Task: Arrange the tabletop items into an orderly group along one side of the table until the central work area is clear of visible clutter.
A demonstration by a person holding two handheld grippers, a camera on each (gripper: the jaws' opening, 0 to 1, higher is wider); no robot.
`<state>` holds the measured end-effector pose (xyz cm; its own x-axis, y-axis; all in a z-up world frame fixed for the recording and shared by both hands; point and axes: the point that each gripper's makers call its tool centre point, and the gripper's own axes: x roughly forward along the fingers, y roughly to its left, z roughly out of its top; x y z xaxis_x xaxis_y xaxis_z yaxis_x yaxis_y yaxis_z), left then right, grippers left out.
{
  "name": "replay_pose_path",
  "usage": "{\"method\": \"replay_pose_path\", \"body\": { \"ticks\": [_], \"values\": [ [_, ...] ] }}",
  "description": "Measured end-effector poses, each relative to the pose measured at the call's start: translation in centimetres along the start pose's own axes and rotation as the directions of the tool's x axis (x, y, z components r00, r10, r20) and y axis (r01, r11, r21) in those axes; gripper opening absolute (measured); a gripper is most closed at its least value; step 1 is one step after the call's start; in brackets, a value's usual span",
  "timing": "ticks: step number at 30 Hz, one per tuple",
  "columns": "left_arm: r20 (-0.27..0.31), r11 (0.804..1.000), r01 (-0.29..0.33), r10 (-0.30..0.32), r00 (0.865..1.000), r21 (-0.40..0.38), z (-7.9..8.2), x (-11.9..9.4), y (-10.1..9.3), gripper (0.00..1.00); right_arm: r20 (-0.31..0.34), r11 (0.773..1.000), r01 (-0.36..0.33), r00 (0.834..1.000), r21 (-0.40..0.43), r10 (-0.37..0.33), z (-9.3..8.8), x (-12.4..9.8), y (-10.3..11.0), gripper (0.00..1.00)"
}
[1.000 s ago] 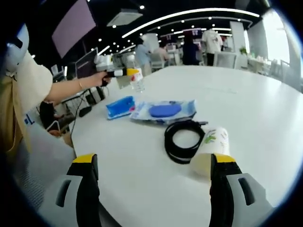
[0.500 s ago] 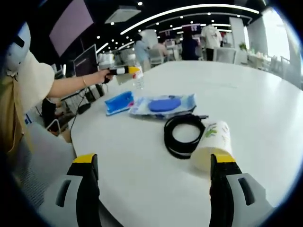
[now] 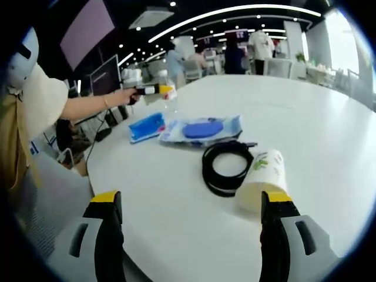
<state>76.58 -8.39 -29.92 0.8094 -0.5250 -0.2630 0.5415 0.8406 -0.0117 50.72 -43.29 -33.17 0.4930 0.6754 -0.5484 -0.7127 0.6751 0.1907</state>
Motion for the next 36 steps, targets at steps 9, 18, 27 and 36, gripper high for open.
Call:
{"method": "replay_pose_path", "body": {
  "ticks": [9, 18, 27, 36],
  "values": [
    [0.021, 1.0, -0.019, 0.019, 1.0, 0.006, 0.0, 0.1, 0.0, 0.43, 0.006, 1.0, 0.007, 1.0, -0.004, -0.007, 0.1, -0.1, -0.2, 0.97],
    [-0.001, 0.995, -0.07, 0.07, 0.998, 0.073, -0.1, 0.3, 0.5, 0.49, 0.014, 1.0, 0.009, 1.0, -0.016, -0.009, 0.4, -0.1, -0.2, 0.97],
    [0.003, 0.998, -0.065, 0.065, 0.998, 0.022, -0.1, -0.7, 0.0, 0.63, 0.056, 0.999, 0.012, 0.998, -0.031, -0.01, 1.8, -0.3, 0.0, 0.99],
    [0.007, 0.998, -0.059, 0.059, 0.998, -0.008, 0.3, -2.6, -0.9, 0.8, 0.088, 0.998, 0.024, 0.996, -0.064, -0.019, 2.9, -0.7, 0.1, 0.99]
  ]
}}
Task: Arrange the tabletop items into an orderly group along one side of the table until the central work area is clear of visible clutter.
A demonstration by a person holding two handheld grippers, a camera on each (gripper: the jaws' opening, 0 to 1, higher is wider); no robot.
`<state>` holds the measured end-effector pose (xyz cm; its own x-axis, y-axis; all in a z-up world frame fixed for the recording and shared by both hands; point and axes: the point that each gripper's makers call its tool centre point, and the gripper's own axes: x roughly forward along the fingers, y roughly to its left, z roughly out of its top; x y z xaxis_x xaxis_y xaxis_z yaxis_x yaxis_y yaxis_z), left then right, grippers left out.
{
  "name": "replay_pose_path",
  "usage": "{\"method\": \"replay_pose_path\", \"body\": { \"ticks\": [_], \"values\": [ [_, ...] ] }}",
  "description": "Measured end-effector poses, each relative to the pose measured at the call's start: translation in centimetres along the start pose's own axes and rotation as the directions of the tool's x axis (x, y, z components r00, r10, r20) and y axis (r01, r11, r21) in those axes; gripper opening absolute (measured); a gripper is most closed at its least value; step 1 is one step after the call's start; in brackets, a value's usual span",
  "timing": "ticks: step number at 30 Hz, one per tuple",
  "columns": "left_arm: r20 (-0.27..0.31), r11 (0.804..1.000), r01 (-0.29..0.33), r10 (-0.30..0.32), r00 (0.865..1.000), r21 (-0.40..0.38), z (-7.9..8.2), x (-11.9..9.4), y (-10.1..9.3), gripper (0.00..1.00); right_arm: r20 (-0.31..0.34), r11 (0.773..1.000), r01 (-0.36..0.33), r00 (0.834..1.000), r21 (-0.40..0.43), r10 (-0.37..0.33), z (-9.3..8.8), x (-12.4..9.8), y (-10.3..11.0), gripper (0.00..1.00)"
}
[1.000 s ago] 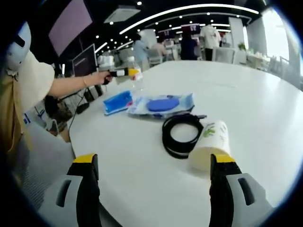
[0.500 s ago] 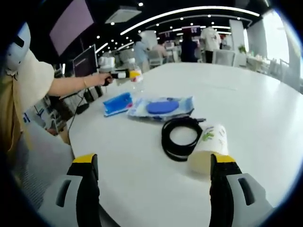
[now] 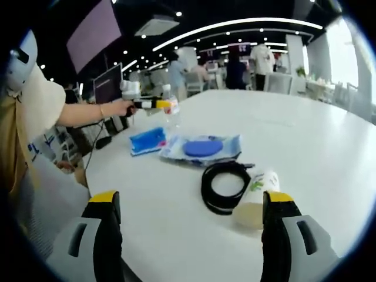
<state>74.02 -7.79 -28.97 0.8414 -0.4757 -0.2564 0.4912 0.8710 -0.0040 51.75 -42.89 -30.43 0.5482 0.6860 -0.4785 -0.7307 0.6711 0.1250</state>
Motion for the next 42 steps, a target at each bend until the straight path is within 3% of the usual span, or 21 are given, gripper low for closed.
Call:
{"method": "replay_pose_path", "body": {
  "ticks": [7, 16, 25, 27, 30, 42],
  "values": [
    [-0.015, 1.0, 0.015, -0.016, 1.0, -0.024, -0.7, -2.0, -1.8, 0.99, 0.032, 0.997, 0.065, 0.997, -0.028, -0.065, 1.0, -0.6, -1.5, 0.99],
    [-0.023, 0.999, 0.016, -0.017, 1.0, -0.043, -0.7, -4.3, -3.2, 0.99, 0.04, 0.996, 0.071, 0.997, -0.055, -0.069, 1.3, -1.0, -2.2, 0.99],
    [-0.021, 0.998, 0.049, -0.049, 0.999, -0.031, -0.3, -6.7, -6.5, 0.99, 0.038, 0.992, 0.087, 0.996, -0.092, -0.084, 1.5, -1.0, -3.9, 0.99],
    [-0.046, 0.999, 0.053, -0.053, 0.998, -0.005, -0.9, -7.3, -7.1, 0.99, 0.035, 0.991, 0.089, 0.996, -0.099, -0.086, 1.4, -0.9, -4.2, 0.99],
    [-0.03, 0.997, 0.057, -0.058, 0.998, -0.046, -0.8, -8.0, -7.7, 0.99, 0.033, 0.99, 0.089, 0.996, -0.105, -0.086, 1.2, -0.9, -4.6, 0.98],
    [-0.004, 0.995, 0.076, -0.076, 0.997, -0.063, -0.4, -11.1, -11.0, 0.99, -0.001, 0.988, 0.107, 0.994, -0.11, -0.107, -0.7, -0.1, -6.4, 0.91]
  ]
}}
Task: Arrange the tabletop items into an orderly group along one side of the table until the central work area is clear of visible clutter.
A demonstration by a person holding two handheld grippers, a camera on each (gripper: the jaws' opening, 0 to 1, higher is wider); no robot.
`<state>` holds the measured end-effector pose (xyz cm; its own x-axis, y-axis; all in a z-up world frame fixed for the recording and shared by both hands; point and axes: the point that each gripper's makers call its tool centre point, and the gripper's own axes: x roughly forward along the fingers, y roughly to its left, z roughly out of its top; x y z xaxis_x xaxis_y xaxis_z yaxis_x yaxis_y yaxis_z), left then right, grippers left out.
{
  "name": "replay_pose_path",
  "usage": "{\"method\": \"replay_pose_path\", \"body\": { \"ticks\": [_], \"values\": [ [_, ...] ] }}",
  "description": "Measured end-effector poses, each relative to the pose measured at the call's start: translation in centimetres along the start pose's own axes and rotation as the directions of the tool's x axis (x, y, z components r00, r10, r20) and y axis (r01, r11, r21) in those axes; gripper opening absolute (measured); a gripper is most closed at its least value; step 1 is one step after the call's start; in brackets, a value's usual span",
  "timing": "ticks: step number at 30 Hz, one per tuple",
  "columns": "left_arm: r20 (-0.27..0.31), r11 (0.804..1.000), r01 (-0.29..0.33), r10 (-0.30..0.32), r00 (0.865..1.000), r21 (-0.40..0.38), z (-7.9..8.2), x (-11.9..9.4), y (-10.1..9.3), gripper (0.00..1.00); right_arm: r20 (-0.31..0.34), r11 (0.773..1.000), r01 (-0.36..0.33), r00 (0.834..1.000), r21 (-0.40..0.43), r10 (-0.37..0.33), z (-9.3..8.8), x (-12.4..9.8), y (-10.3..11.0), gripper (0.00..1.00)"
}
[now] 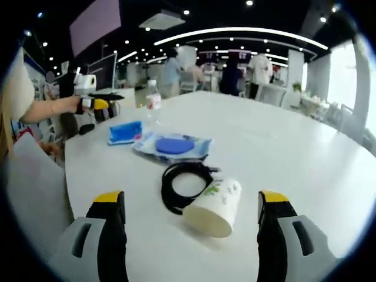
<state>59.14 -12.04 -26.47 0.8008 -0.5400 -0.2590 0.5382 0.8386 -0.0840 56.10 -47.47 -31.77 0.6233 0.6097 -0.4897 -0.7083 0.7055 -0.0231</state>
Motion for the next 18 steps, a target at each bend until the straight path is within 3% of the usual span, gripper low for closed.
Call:
{"method": "replay_pose_path", "body": {
  "ticks": [5, 13, 18],
  "values": [
    [0.012, 1.0, -0.004, 0.004, 1.0, -0.009, 0.1, -1.0, -1.3, 0.99, -0.025, 0.999, 0.041, 0.999, 0.0, -0.041, -1.0, 0.6, -0.8, 0.89],
    [0.02, 1.0, 0.008, -0.008, 1.0, -0.01, 0.1, -2.3, -2.6, 0.99, -0.064, 1.0, 0.028, 0.998, -0.011, -0.029, -2.5, 1.2, -1.1, 0.79],
    [0.01, 1.0, 0.008, -0.008, 1.0, 0.001, -0.1, -3.0, -3.4, 0.99, -0.095, 0.996, 0.066, 0.993, -0.054, -0.071, -3.4, 1.2, -2.1, 0.67]
  ]
}}
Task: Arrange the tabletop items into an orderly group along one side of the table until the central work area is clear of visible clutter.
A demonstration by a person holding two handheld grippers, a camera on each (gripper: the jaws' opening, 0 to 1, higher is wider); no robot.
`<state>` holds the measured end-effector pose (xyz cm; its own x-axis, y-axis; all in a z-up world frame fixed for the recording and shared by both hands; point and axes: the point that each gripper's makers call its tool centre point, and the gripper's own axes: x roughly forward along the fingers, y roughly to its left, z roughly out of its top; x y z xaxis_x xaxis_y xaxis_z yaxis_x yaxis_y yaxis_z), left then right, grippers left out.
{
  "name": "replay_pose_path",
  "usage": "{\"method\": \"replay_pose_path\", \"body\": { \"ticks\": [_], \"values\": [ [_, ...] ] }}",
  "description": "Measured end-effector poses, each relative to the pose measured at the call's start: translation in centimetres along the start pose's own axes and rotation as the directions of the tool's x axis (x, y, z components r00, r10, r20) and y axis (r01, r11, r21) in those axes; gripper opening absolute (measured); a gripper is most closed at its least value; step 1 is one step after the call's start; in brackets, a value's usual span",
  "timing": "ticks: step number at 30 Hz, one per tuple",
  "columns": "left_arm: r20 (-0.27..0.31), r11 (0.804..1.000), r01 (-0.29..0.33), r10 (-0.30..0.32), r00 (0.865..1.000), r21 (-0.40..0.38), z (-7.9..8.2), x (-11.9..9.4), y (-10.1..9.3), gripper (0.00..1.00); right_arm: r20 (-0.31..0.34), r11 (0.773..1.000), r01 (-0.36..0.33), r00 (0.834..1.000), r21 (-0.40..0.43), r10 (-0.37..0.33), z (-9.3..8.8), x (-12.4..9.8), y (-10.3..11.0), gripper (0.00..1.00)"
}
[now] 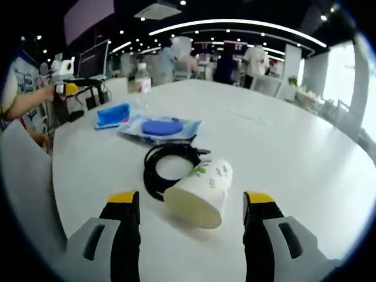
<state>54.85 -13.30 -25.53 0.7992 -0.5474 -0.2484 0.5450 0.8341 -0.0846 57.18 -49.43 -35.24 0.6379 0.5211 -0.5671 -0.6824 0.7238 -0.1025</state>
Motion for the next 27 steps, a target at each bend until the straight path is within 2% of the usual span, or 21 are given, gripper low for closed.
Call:
{"method": "replay_pose_path", "body": {
  "ticks": [6, 8, 12, 17, 20, 27],
  "values": [
    [-0.012, 1.0, 0.002, -0.002, 1.0, 0.007, -0.4, -0.5, -0.7, 0.99, -0.021, 0.999, 0.03, 0.999, -0.03, -0.03, -0.6, -0.2, -0.7, 0.46],
    [0.004, 1.0, 0.003, -0.003, 1.0, -0.004, -0.3, -0.8, -0.8, 0.99, -0.03, 0.998, 0.049, 0.998, -0.044, -0.051, -0.8, -0.3, -1.1, 0.41],
    [0.006, 1.0, 0.002, -0.002, 1.0, -0.009, -0.4, -1.0, -1.0, 0.98, -0.047, 0.998, 0.06, 0.997, -0.036, -0.062, -1.2, -0.6, -1.5, 0.23],
    [0.012, 1.0, 0.009, -0.009, 1.0, -0.011, -0.2, -1.1, -1.3, 0.96, -0.051, 0.997, 0.077, 0.996, -0.03, -0.079, -1.4, -0.9, -2.0, 0.08],
    [0.015, 1.0, 0.012, -0.012, 1.0, -0.009, -0.1, -1.1, -1.5, 0.96, -0.056, 0.996, 0.083, 0.995, -0.025, -0.084, -1.5, -1.0, -2.1, 0.03],
    [0.013, 1.0, 0.021, -0.021, 1.0, 0.008, 0.1, -1.0, -2.1, 0.95, -0.072, 0.995, 0.091, 0.993, 0.029, -0.089, -1.6, -1.4, -2.3, 0.03]
  ]
}}
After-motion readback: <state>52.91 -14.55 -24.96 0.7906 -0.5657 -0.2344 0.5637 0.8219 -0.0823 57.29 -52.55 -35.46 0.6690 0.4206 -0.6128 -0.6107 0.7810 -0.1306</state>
